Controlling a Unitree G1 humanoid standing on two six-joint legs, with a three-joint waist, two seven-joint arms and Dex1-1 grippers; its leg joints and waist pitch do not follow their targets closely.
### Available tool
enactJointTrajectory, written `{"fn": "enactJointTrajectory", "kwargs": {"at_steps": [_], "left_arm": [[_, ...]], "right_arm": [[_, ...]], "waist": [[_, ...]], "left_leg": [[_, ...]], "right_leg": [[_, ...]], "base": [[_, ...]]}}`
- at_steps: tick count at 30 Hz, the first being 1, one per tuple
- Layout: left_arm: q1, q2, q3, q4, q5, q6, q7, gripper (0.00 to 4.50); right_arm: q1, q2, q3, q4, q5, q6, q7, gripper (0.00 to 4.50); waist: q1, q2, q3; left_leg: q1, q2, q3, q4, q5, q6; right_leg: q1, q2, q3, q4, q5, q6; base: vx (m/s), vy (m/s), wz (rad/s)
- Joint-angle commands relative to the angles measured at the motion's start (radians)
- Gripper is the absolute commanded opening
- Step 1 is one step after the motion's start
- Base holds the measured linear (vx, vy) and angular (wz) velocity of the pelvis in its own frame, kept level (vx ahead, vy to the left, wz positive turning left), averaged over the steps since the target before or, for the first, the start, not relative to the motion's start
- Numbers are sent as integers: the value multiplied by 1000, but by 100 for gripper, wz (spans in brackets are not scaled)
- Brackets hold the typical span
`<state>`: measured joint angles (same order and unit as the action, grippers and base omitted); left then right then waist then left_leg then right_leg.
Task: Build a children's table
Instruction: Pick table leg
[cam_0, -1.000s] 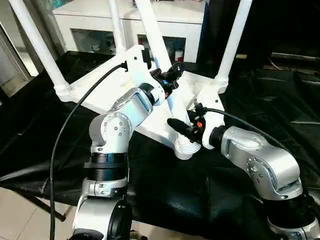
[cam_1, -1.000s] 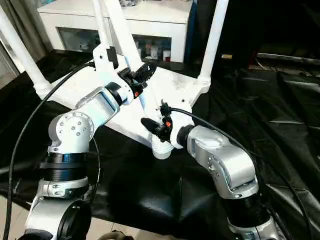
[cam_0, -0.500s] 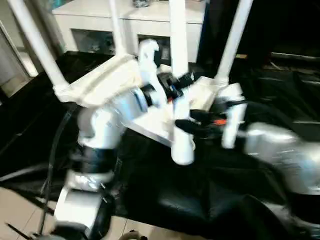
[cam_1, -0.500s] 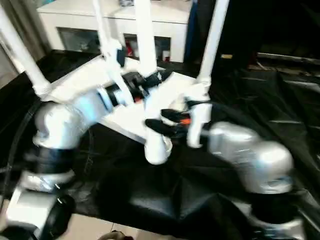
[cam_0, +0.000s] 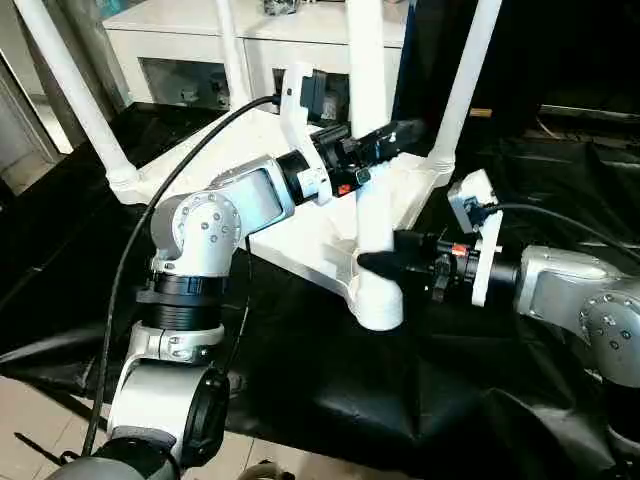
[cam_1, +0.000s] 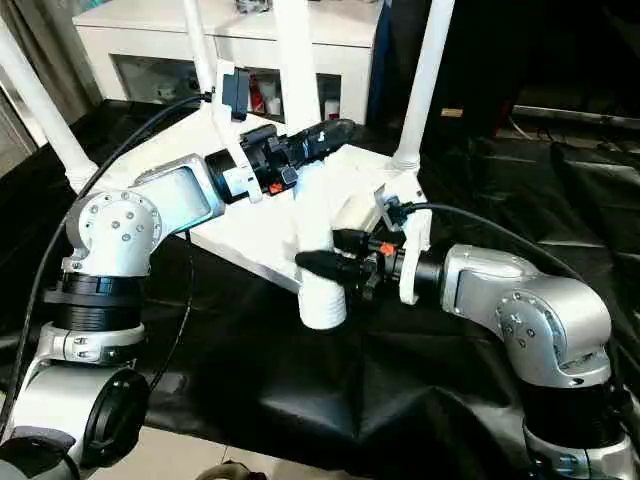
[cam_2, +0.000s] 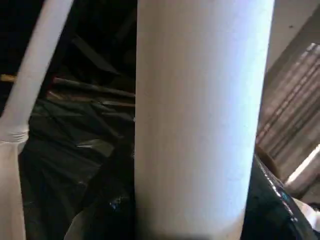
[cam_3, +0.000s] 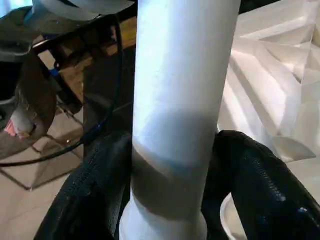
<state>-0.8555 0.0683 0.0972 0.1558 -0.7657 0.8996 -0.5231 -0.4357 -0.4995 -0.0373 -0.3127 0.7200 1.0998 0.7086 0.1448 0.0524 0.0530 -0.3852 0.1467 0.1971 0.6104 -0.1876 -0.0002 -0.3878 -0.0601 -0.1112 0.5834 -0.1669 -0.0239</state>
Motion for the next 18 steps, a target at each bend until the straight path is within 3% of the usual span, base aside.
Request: {"fn": "enactJointTrajectory", "kwargs": {"at_steps": [1,4,18], "left_arm": [[-6,12,-22,-11,14,1,-23,179],[-4,23,-54,-30,32,-10,-35,179],[4,17,-69,-51,27,-12,-55,179]], "right_arm": [[6,-14,9,-23,23,16,10,300],[9,-10,26,-19,18,18,6,300],[21,-1,51,-14,35,26,9,300]], "waist": [[2,-30,-75],[2,-30,-75],[0,-35,-74]], "left_leg": [[22,92,-50,-64,-92,37],[23,93,-50,-64,-88,36],[22,93,-49,-64,-85,32]], "right_leg": [[47,-120,70,-76,-328,-84],[46,-119,70,-75,-334,-78],[46,-121,70,-75,-337,-79]], "base": [[0,0,0],[0,0,0],[0,0,0]]}}
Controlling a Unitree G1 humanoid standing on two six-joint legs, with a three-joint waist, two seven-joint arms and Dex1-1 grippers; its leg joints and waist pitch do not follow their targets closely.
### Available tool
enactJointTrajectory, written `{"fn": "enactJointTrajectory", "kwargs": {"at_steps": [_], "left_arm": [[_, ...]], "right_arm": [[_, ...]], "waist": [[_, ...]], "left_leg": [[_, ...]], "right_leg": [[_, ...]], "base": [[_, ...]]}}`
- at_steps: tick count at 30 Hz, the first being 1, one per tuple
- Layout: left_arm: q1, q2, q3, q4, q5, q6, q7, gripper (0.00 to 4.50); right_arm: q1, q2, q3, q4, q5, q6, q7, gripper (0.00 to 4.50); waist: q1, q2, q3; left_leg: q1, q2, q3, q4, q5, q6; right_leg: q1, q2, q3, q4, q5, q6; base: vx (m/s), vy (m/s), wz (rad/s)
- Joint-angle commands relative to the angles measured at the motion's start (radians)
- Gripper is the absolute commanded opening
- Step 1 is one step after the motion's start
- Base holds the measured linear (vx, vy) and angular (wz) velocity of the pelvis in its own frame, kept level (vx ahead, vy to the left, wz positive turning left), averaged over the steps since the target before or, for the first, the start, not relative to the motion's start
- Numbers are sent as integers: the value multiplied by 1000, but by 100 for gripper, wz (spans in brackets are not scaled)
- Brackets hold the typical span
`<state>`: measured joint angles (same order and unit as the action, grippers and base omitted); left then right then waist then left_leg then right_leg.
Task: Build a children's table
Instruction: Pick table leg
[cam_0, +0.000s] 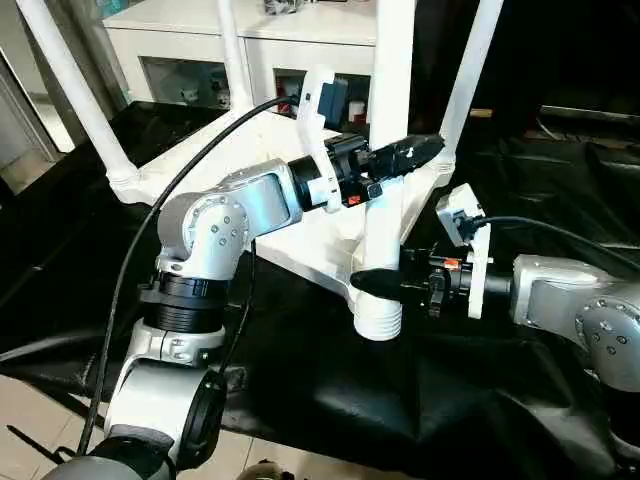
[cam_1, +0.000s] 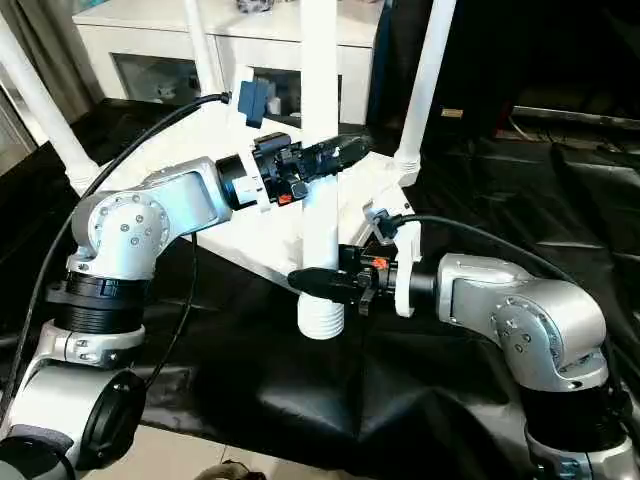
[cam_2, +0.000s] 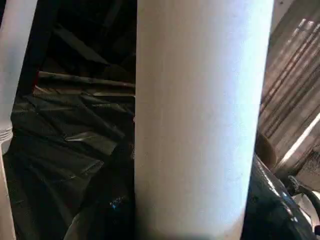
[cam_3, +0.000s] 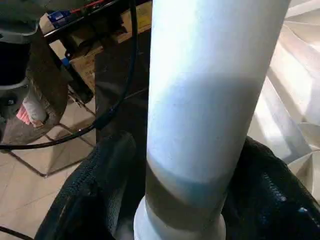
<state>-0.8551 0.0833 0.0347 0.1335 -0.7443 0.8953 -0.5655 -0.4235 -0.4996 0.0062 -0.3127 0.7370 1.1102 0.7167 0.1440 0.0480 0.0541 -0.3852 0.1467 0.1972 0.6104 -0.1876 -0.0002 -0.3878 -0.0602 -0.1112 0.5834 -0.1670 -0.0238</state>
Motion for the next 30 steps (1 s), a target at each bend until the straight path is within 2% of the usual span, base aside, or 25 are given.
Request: {"fn": "enactJointTrajectory", "kwargs": {"at_steps": [1,9,10,13,15,24,25,30], "left_arm": [[3,2,-5,-29,5,-7,-14,179],[5,-4,-6,-40,-6,0,-17,179],[5,-8,-6,-44,-9,1,-16,179],[4,-9,-6,-45,-9,1,-19,179],[4,-9,-7,-44,-7,1,-21,179],[6,-10,-7,-49,1,-11,-19,179],[6,-10,-6,-49,9,-21,-13,235],[17,-13,-5,-69,-8,-18,-31,269]], "right_arm": [[11,-2,11,-14,14,14,1,300],[11,0,9,-2,11,9,-5,300],[11,2,8,4,10,8,-7,271],[10,4,6,8,9,5,-9,261],[8,7,3,13,9,4,-11,226],[0,9,1,24,9,0,-11,190],[-1,10,2,24,10,0,-12,190],[4,26,-6,24,10,-9,-25,189]], "waist": [[1,-30,-75],[1,-31,-74],[1,-31,-75],[1,-31,-75],[0,-32,-74],[1,-34,-75],[1,-34,-75],[0,-33,-76]], "left_leg": [[22,92,-49,-64,-87,31],[22,93,-49,-63,-87,32],[22,93,-49,-63,-87,32],[22,93,-49,-63,-85,32],[22,92,-49,-63,-88,32],[22,94,-49,-63,-79,34],[22,93,-49,-63,-81,35],[22,94,-49,-64,-83,30]], "right_leg": [[46,-120,70,-75,-339,-78],[46,-121,70,-76,-339,-80],[46,-120,70,-76,-339,-80],[46,-121,70,-75,-337,-81],[46,-120,70,-76,-339,-81],[46,-120,70,-74,-328,-81],[46,-120,70,-74,-329,-81],[47,-120,70,-73,-321,-89]], "base": [[0,0,0],[0,0,0],[0,0,0],[0,0,0],[0,0,0],[0,0,0],[0,0,0],[0,0,0]]}}
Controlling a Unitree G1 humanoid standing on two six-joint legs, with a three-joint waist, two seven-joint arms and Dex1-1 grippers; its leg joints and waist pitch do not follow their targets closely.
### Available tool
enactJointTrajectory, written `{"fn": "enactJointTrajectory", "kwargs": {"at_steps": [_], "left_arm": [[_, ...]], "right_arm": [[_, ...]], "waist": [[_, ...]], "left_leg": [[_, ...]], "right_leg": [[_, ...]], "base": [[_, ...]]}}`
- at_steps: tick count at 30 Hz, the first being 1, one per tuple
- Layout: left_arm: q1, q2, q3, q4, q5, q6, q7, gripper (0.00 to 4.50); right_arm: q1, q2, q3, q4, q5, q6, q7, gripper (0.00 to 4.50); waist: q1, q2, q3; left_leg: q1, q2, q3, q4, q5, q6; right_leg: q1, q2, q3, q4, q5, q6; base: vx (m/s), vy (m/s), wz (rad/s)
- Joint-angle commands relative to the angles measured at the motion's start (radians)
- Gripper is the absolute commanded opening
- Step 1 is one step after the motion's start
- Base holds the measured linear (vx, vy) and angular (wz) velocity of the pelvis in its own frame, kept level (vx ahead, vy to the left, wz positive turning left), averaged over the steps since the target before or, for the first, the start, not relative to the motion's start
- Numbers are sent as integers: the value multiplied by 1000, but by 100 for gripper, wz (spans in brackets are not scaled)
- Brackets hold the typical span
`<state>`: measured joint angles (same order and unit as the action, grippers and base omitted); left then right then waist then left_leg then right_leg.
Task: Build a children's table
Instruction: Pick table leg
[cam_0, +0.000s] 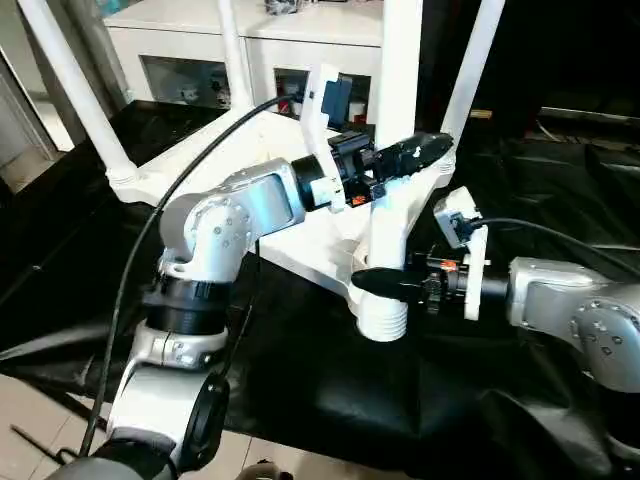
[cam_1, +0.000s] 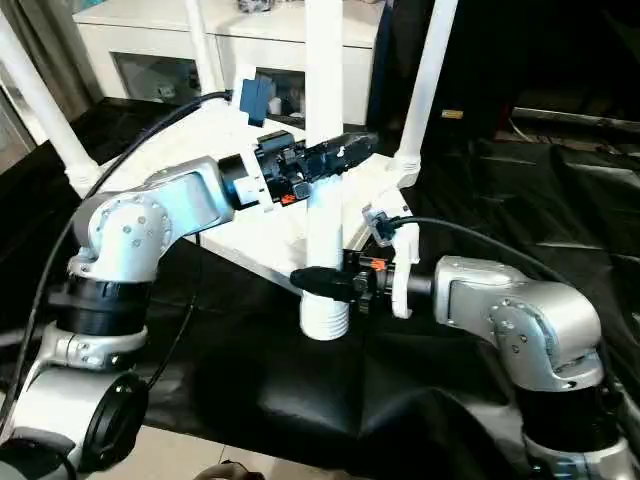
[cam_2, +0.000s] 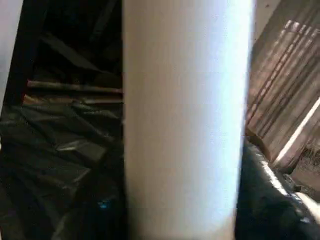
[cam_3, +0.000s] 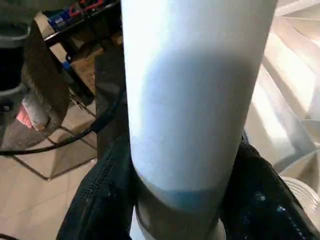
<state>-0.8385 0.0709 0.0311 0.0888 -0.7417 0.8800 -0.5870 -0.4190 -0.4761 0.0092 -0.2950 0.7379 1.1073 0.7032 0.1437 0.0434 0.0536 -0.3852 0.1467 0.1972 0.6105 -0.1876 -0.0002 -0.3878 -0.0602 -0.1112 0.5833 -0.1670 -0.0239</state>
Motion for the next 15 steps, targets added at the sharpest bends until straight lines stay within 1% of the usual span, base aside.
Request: {"fn": "enactJointTrajectory", "kwargs": {"at_steps": [1,2,4,5,6,7,8,9,10,11,12,13,14,15], "left_arm": [[3,-11,5,-19,0,-27,5,283],[9,-30,21,-11,12,-72,23,291],[19,-47,29,-10,33,-134,34,295],[35,-91,68,-8,2,-182,39,295],[37,-107,87,-5,-11,-197,46,295],[37,-124,112,4,-19,-218,68,295],[38,-138,137,8,-41,-225,74,295],[37,-152,165,15,-66,-236,82,295],[38,-162,187,21,-80,-245,96,295],[40,-167,199,21,-90,-252,97,295],[46,-166,203,17,-96,-255,92,295],[46,-166,203,17,-96,-255,92,295],[64,-128,172,3,-43,-285,56,295],[74,-93,140,1,10,-307,31,295]], "right_arm": [[2,12,-17,6,12,-10,-19,189],[5,31,-32,5,15,-25,-33,189],[7,66,-61,6,18,-55,-62,189],[4,129,-115,14,41,-87,-112,189],[3,146,-130,15,48,-94,-126,189],[0,169,-149,19,59,-97,-149,189],[-2,190,-165,20,67,-102,-169,189],[-3,216,-182,22,70,-116,-196,189],[-5,238,-196,26,68,-127,-225,189],[-4,253,-205,32,58,-142,-249,189],[-3,263,-210,40,40,-157,-270,189],[-3,264,-210,40,40,-158,-270,189],[4,277,-217,71,-27,-205,-325,189],[10,276,-214,85,-70,-231,-349,189]], "waist": [[0,-29,-75],[0,-30,-73],[1,-29,-75],[-1,-32,-74],[-2,-31,-75],[-1,-33,-76],[0,-34,-76],[-1,-30,-77],[-2,-30,-76],[-3,-33,-75],[-3,-32,-75],[-4,-33,-74],[-1,-29,-74],[-6,-29,-71]], "left_leg": [[22,94,-49,-64,-86,30],[21,94,-49,-64,-89,33],[22,95,-49,-65,-94,28],[21,95,-48,-65,-94,29],[20,94,-48,-64,-96,26],[22,96,-48,-65,-96,25],[21,95,-48,-66,-92,26],[22,97,-50,-66,-93,24],[22,98,-49,-67,-98,23],[23,98,-50,-69,-107,18],[24,97,-49,-70,-108,12],[23,96,-49,-71,-106,10],[24,96,-50,-72,-107,8],[24,95,-50,-75,-117,-3]], "right_leg": [[46,-120,70,-73,-324,-88],[46,-122,71,-77,-330,-89],[45,-123,69,-78,-337,-87],[43,-126,70,-79,-331,-93],[43,-126,69,-78,-331,-97],[46,-124,68,-77,-324,-98],[46,-124,69,-75,-316,-99],[44,-124,68,-73,-305,-108],[43,-125,68,-75,-304,-109],[42,-124,68,-75,-305,-110],[44,-125,68,-73,-304,-108],[43,-124,70,-72,-305,-101],[42,-125,70,-73,-309,-97],[38,-122,70,-76,-330,-78]], "base": [[0,0,0],[0,0,0],[0,0,0],[0,0,0],[0,0,0],[0,0,0],[0,0,0],[0,0,0],[0,0,0],[0,0,0],[0,0,0],[0,0,0],[0,0,0],[0,0,0]]}}
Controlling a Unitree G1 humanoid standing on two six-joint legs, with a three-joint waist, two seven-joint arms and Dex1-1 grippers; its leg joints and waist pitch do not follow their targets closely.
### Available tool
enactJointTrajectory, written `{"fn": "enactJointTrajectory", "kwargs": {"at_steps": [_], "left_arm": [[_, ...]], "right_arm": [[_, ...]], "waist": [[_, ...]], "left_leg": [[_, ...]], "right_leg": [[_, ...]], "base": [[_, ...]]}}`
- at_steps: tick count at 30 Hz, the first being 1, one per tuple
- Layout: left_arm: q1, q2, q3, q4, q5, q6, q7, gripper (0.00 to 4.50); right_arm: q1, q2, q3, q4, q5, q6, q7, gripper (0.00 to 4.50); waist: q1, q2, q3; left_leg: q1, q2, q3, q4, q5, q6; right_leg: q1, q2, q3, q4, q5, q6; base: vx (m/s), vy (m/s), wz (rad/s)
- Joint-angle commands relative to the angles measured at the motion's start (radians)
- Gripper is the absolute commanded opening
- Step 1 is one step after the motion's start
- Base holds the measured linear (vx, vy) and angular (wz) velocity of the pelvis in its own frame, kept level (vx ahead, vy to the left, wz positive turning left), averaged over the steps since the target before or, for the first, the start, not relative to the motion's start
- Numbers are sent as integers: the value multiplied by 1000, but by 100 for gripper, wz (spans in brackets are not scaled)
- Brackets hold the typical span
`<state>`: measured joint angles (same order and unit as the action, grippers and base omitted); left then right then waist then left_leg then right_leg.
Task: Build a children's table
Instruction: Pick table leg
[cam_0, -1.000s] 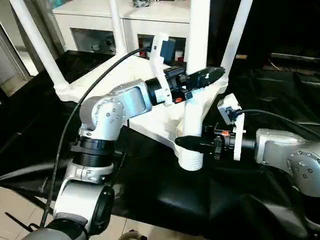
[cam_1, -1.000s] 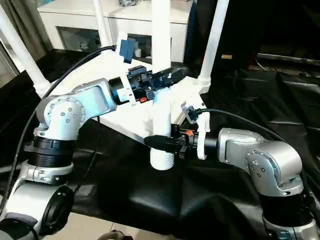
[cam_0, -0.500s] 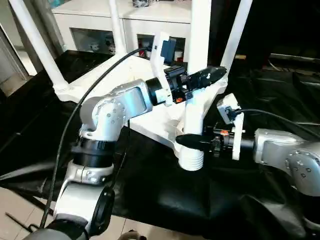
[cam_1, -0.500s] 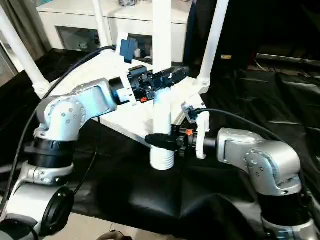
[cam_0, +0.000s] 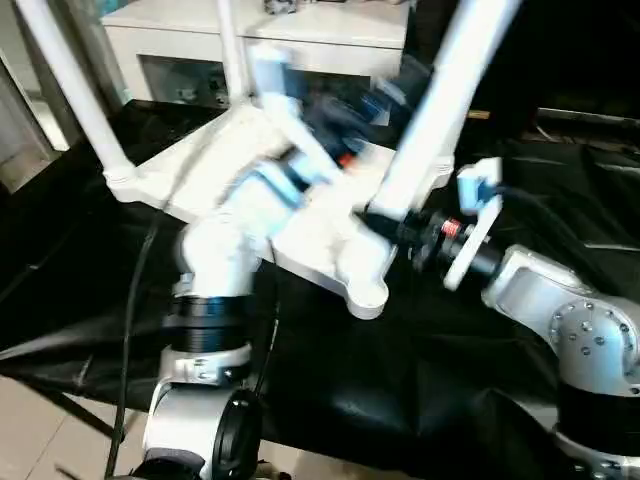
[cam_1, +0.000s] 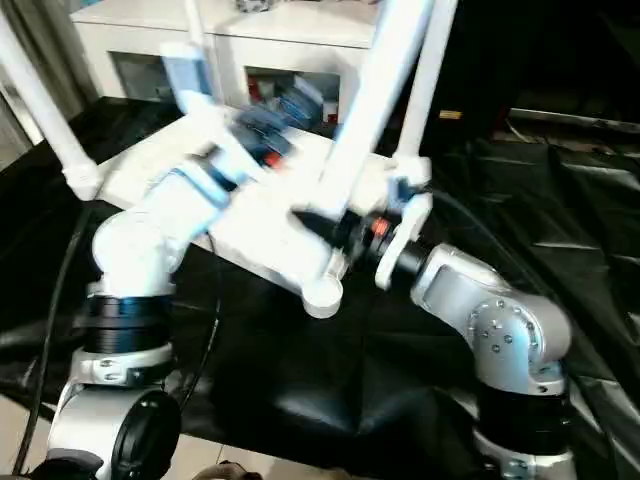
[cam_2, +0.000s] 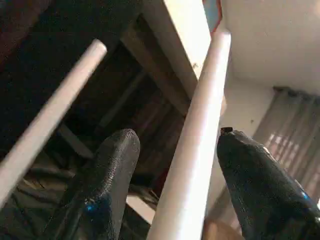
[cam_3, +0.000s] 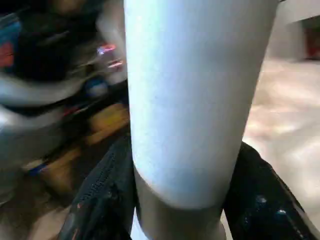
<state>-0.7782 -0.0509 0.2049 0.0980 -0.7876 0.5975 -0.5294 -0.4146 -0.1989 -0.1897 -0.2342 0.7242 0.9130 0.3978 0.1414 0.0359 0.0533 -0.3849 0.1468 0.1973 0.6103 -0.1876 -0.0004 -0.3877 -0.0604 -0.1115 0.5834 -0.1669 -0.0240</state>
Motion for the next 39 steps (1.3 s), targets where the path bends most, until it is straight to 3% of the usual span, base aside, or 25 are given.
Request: {"fn": "enactJointTrajectory", "kwargs": {"at_steps": [1,2,3,4,5,6,7,9,10,11,14,15,16,18,20,21,23,25,27,29,30,34,39], "left_arm": [[31,134,-151,6,221,-95,-78,295],[31,134,-151,6,221,-95,-78,295],[47,242,-285,37,395,-198,-130,295],[49,302,-361,73,488,-254,-151,295],[51,355,-430,108,571,-304,-168,295],[52,425,-519,156,678,-368,-190,295],[57,484,-579,211,745,-426,-247,295],[67,524,-599,276,757,-490,-349,295],[71,537,-609,290,749,-503,-410,295],[71,548,-626,304,752,-521,-459,295],[46,556,-667,366,784,-564,-495,295],[17,543,-688,434,813,-608,-491,295],[-1,532,-697,476,830,-630,-478,295],[-22,517,-703,529,848,-658,-466,295],[-76,479,-719,679,901,-735,-436,295],[-101,460,-727,753,928,-769,-415,295],[-111,451,-731,783,939,-781,-403,295],[-132,425,-741,860,959,-804,-392,295],[-140,414,-753,902,975,-815,-390,295],[-147,403,-764,941,994,-822,-386,295],[-150,398,-770,960,1004,-825,-386,295],[-185,358,-741,1066,1024,-855,-338,257],[-199,343,-731,1109,1028,-849,-349,215]], "right_arm": [[20,-26,11,37,-137,-84,-70,189],[20,-26,11,37,-137,-84,-70,189],[34,-54,40,47,-198,-118,-95,189],[43,-75,64,52,-235,-131,-107,189],[52,-94,87,55,-268,-143,-117,189],[64,-120,118,59,-313,-158,-131,189],[78,-120,121,57,-323,-162,-145,188],[101,-112,110,34,-319,-158,-162,188],[111,-114,109,23,-323,-160,-166,188],[120,-117,106,12,-325,-158,-168,188],[138,-116,94,-6,-334,-161,-169,188],[150,-120,91,-12,-339,-167,-169,188],[155,-122,90,-16,-340,-168,-170,188],[162,-125,91,-20,-344,-171,-170,188],[175,-126,97,-32,-347,-169,-174,188],[180,-125,101,-38,-347,-167,-177,188],[181,-124,103,-39,-347,-166,-177,188],[182,-121,111,-43,-352,-163,-176,188],[183,-120,113,-47,-352,-161,-176,188],[184,-121,114,-50,-353,-160,-176,188],[185,-122,115,-51,-354,-160,-175,188],[192,-125,114,-56,-356,-161,-174,188],[201,-131,124,-66,-356,-154,-163,188]], "waist": [[-2,-20,-70],[-4,-19,-70],[-4,-19,-70],[-3,-7,-70],[1,-10,-67],[-7,-13,-71],[-4,4,-75],[-12,10,-75],[-12,8,-77],[-11,14,-78],[-15,15,-77],[-15,16,-71],[-14,14,-71],[-15,12,-67],[-19,12,-65],[-20,12,-63],[-26,8,-64],[-34,13,-64],[-40,8,-64],[-40,14,-66],[-44,11,-65],[-47,15,-66],[-46,14,-62]], "left_leg": [[26,94,-52,-77,-123,-8],[28,94,-55,-82,-128,-20],[30,93,-55,-83,-132,-30],[30,92,-57,-85,-135,-38],[33,91,-62,-88,-143,-38],[34,88,-56,-88,-158,-51],[39,92,-59,-87,-153,-59],[37,90,-58,-87,-154,-56],[34,93,-59,-85,-139,-51],[35,94,-59,-84,-132,-50],[35,99,-54,-83,-146,-53],[35,94,-50,-82,-174,-42],[33,95,-54,-83,-189,-41],[33,97,-54,-85,-205,-39],[36,98,-56,-86,-227,-41],[43,91,-53,-83,-250,-37],[33,95,-60,-87,-235,-30],[32,98,-62,-87,-237,-28],[31,93,-58,-83,-223,-12],[29,96,-59,-82,-204,-2],[29,95,-57,-82,-199,6],[30,98,-58,-81,-201,12],[31,98,-57,-81,-214,17]], "right_leg": [[36,-122,70,-79,-344,-64],[33,-114,74,-78,-364,-8],[34,-117,75,-81,-362,13],[33,-114,77,-79,-360,40],[26,-109,76,-89,-378,72],[34,-112,77,-80,-368,81],[31,-113,77,-78,-335,75],[30,-112,77,-76,-285,46],[34,-117,77,-71,-236,4],[34,-119,77,-67,-214,-18],[34,-119,77,-50,-120,-111],[32,-120,78,-62,-161,-115],[40,-127,79,-62,-194,-117],[41,-127,79,-69,-245,-106],[40,-128,78,-75,-287,-99],[36,-126,77,-89,-340,-78],[46,-129,76,-85,-334,-76],[44,-130,75,-80,-311,-91],[45,-130,76,-83,-295,-106],[46,-131,77,-78,-266,-120],[46,-126,76,-78,-246,-126],[48,-128,75,-73,-203,-159],[49,-131,76,-79,-229,-165]], "base": [[0,0,0],[0,0,0],[0,0,0],[0,0,0],[0,0,0],[0,0,0],[0,0,0],[0,0,0],[0,0,0],[0,0,0],[0,0,0],[0,0,0],[0,0,0],[0,0,0],[0,0,0],[0,0,0],[0,0,0],[0,0,0],[0,0,0],[0,0,0],[0,0,0],[0,0,0],[0,0,0]]}}
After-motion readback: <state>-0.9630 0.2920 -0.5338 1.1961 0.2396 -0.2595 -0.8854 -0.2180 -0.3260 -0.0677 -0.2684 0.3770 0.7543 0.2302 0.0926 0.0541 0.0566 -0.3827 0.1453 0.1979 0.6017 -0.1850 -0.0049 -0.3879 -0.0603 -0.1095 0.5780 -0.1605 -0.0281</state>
